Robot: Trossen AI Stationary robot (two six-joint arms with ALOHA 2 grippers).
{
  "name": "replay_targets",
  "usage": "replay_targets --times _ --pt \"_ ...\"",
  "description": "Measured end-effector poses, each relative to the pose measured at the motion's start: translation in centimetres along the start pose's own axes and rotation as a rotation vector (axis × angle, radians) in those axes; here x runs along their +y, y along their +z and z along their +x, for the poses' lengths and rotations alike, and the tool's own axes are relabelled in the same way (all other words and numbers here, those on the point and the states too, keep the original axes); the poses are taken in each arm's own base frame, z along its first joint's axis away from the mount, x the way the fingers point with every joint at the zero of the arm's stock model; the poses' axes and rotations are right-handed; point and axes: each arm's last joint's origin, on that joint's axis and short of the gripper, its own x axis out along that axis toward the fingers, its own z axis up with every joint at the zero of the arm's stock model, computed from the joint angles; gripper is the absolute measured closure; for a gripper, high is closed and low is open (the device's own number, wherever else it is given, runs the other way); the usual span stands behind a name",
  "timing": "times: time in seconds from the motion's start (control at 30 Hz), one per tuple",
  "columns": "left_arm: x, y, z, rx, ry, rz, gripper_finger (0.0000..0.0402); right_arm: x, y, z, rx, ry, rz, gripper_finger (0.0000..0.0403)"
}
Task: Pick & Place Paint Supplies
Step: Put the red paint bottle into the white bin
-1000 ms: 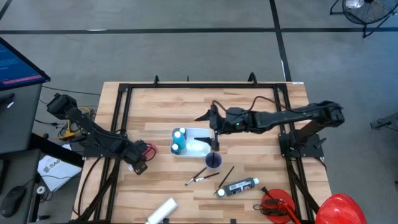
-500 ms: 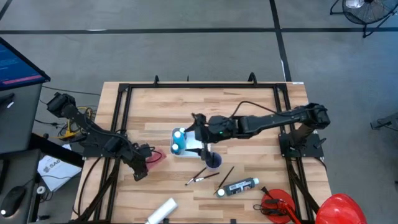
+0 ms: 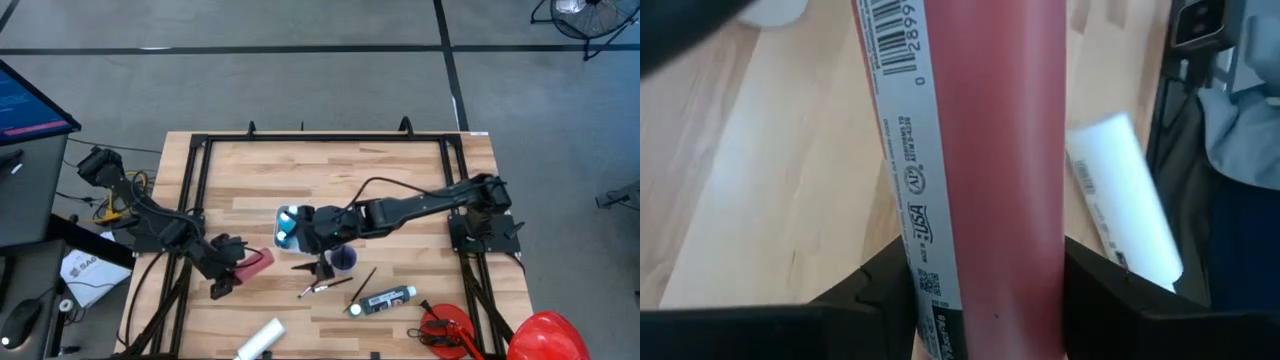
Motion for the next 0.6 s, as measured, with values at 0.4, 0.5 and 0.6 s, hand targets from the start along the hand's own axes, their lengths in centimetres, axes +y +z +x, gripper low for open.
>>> replay_targets --times 0.4,0.5,0.6 --pt "-1.0 0.8 -0.1 -0.090 -0.092 0.092 0.0235 -0.5 0.4 0.0 -0.028 0.050 0.072 0.0073" --pt "-1.2 0.9 -0.1 -0.114 -0.106 0.108 0.0235 -0.8 0.1 0.8 -0.031 0.044 0.100 0.0078" --pt "-1.1 1.3 -0.1 -0.144 -0.094 0.110 0.0236 -1.3 -0.8 1.8 -0.003 0.044 0.118 0.0077"
